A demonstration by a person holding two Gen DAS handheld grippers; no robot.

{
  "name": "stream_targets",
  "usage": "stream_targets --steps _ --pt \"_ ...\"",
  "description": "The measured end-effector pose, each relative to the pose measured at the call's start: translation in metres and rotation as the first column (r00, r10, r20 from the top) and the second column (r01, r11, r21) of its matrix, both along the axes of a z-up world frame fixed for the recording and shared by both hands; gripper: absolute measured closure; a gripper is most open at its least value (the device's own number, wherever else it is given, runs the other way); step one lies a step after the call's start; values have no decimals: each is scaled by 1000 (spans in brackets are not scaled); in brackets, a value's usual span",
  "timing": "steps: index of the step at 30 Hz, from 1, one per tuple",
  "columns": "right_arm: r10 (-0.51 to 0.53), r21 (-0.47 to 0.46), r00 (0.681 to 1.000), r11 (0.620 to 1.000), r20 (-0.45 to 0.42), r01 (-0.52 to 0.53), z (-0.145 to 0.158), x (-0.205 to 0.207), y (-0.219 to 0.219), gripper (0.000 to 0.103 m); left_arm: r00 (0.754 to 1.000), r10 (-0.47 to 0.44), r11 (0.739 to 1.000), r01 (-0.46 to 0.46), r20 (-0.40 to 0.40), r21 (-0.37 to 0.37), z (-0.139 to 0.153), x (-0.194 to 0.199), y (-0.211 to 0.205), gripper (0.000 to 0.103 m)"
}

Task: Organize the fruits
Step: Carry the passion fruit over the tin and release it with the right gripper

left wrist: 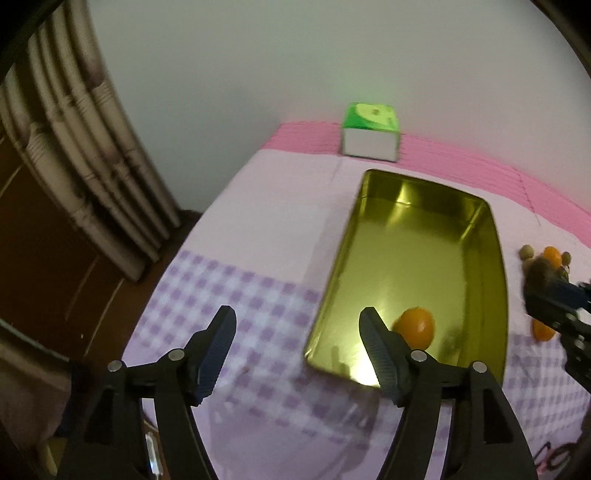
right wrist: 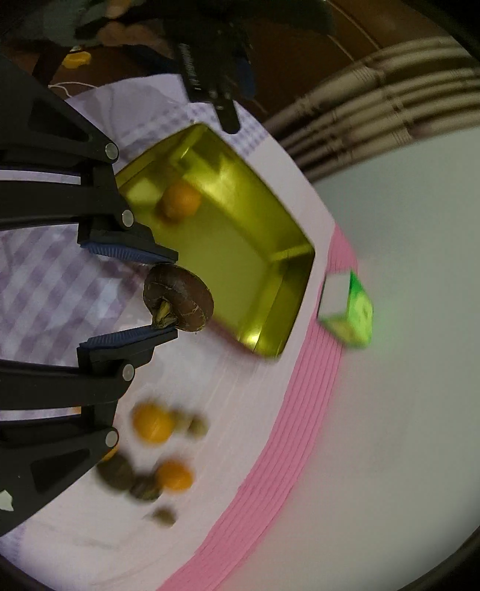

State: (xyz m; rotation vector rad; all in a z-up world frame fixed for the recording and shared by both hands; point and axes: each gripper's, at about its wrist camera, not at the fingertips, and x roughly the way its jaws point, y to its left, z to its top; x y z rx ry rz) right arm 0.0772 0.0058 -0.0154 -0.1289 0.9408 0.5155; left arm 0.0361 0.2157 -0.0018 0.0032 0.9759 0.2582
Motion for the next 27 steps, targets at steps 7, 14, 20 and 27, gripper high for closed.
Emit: stream_targets --steps 7,14,20,27 --pt "56 -51 998 997 -35 -58 -24 19 57 72 1000 29 998 -29 -8 -59 -8 -1 16 32" --pt "64 -122 996 990 -58 -71 -41 26 71 72 999 34 997 -35 -19 -69 -11 2 18 30" --pt "74 -163 994 983 -75 -85 -55 28 78 72 999 32 997 -34 -20 -67 -12 3 18 30" --pt "90 -200 994 975 -55 -99 -55 26 81 72 999 30 997 -31 -22 -64 -13 3 17 29"
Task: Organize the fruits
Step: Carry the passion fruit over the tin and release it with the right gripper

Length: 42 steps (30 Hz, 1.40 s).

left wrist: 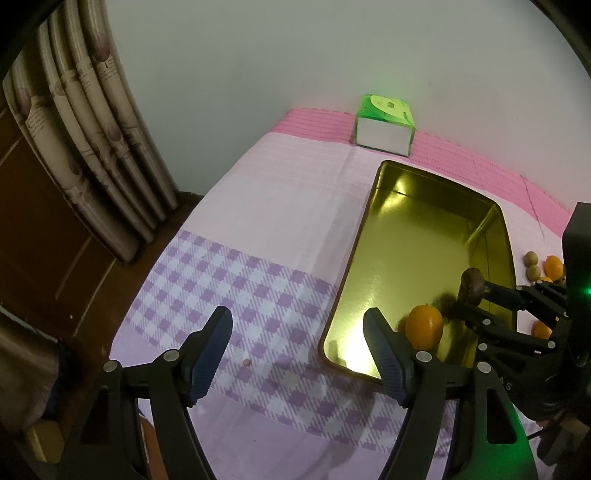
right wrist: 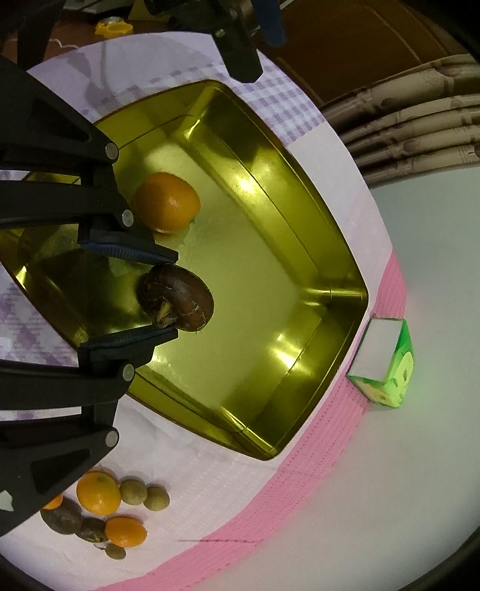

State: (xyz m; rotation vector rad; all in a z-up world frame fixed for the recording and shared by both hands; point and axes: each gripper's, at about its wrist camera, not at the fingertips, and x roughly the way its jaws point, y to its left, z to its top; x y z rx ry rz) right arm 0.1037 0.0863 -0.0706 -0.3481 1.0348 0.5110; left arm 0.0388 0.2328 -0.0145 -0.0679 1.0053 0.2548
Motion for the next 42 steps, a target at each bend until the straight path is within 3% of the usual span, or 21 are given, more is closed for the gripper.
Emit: stream_targets --steps 10,27,37,42 --pt "-9 -21 1000 1000 3 9 0 0 -4 72 1000 -14 1000 14 3 4 -1 1 -2 29" --pt "-27 19 999 999 -19 27 1 2 -4 70 1000 -12 1000 12 1 7 -1 0 -4 26" --pt "-53 104 998 993 16 51 33 -11 -24 65 999 -44 999 44 12 27 1 2 -10 26" --pt "-91 144 995 986 40 85 52 -29 -58 62 998 -61 997 60 20 39 3 1 -15 25"
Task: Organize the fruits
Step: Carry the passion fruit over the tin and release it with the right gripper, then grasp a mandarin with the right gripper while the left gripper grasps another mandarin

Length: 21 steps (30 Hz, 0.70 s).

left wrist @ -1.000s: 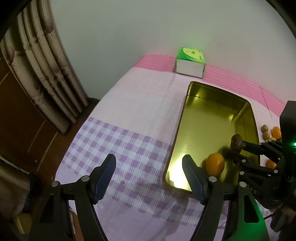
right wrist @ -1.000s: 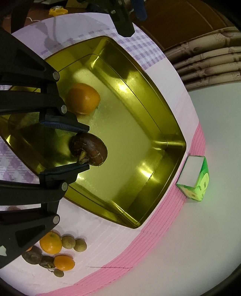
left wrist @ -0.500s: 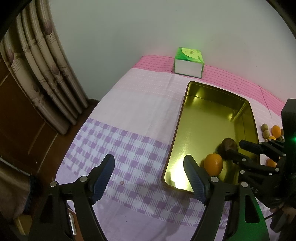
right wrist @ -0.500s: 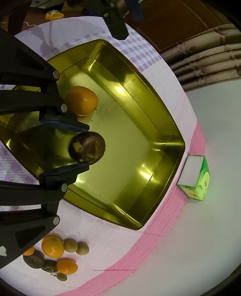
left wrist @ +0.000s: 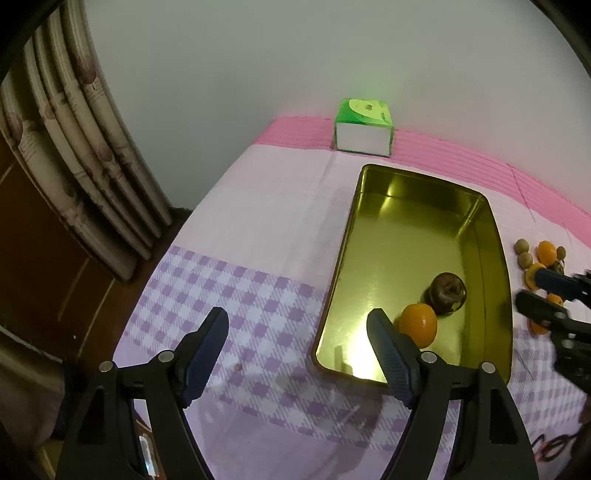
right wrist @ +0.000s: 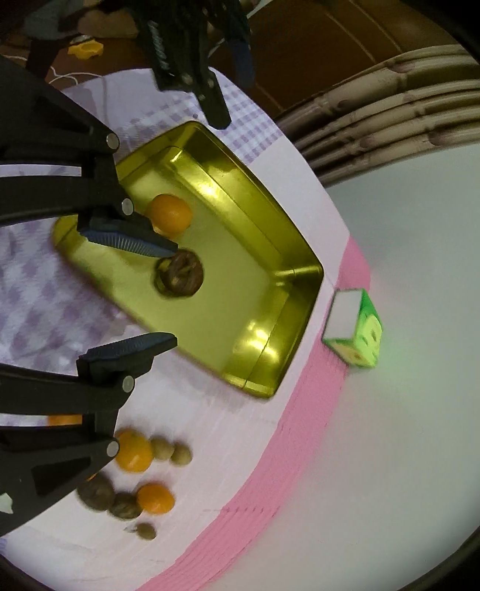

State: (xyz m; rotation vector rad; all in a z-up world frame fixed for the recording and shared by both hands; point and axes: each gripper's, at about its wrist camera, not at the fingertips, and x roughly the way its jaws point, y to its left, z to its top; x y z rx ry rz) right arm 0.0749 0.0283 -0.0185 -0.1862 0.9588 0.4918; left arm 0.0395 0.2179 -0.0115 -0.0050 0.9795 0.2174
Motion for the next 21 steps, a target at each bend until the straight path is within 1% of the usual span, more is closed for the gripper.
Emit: stream_targets --steps 4,7,9,13,17,21 --pt "-51 -2 999 999 4 51 4 -11 -37 62 1000 -7 1000 7 6 10 1 0 -1 25" --pt "-107 -26 994 994 10 107 2 -20 -72 62 1000 -10 1000 10 6 16 1 0 -3 25" --pt "-157 -39 988 987 4 157 -1 -24 -100 62 1000 -14 1000 14 8 20 1 0 -5 25" --pt "-227 -51 974 973 -6 226 -9 -32 -142 62 1000 -21 999 20 7 35 0 0 -9 25" --pt "-265 -49 964 963 -30 264 -21 -39 -166 62 999 -37 998 36 2 48 -1 -1 -14 25" --pt "-262 -30 964 965 -54 261 -34 -38 -168 62 998 -62 996 62 4 64 0 -2 -22 25"
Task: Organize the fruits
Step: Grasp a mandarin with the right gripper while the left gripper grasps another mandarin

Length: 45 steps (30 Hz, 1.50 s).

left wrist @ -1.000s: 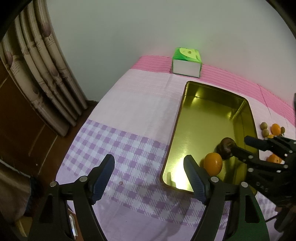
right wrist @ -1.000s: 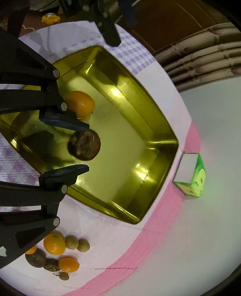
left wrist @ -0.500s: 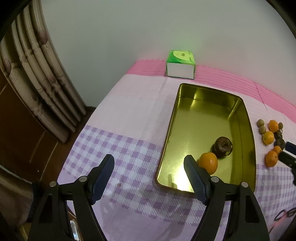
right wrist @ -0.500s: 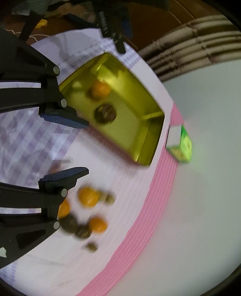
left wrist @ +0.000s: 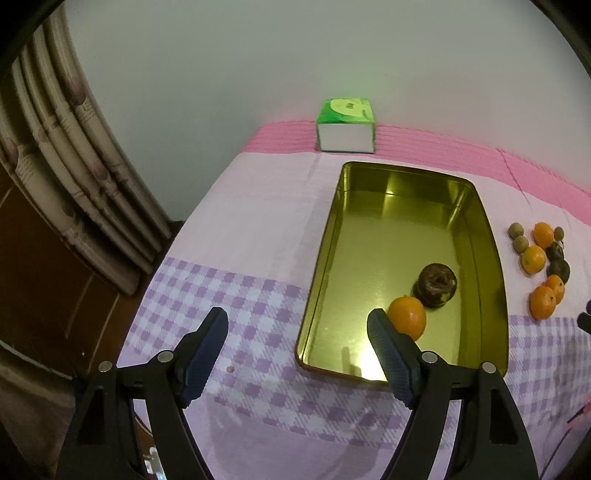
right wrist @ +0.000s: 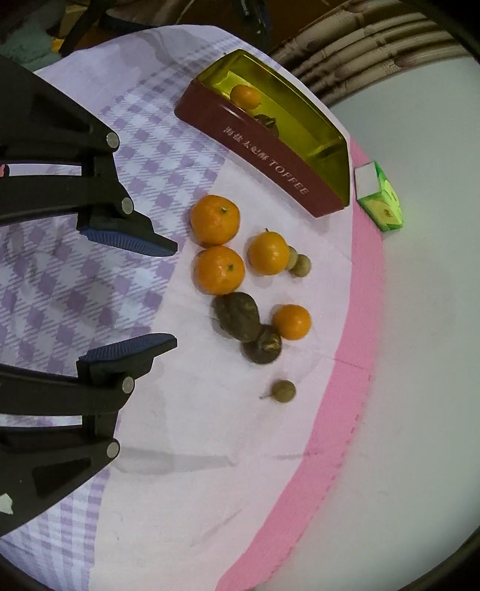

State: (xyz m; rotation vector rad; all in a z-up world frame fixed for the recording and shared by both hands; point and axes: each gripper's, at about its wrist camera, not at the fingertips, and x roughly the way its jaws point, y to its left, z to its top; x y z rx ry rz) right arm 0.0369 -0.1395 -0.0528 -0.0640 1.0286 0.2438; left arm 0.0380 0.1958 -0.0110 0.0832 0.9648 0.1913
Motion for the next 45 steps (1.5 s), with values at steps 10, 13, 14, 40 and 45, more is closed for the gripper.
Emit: stream_targets --steps 10,13,14,40,45 --pt "11 52 1000 999 -7 -11 -22 25 12 63 995 -103 995 103 17 7 9 -8 -39 25" --pt "13 62 1000 998 -13 -12 -28 32 14 65 990 -139 990 140 14 -32 10 -11 -53 24" --pt "16 71 1000 997 -17 -14 -31 34 15 65 988 -155 987 155 9 -43 9 -11 -60 23" --pt "6 56 1000 998 0 -6 -33 32 1 67 936 -345 927 328 -71 -184 -21 18 -189 22" --pt "-45 47 999 998 -11 45 -33 20 -28 67 924 -369 917 344 -101 -203 -36 31 -211 22"
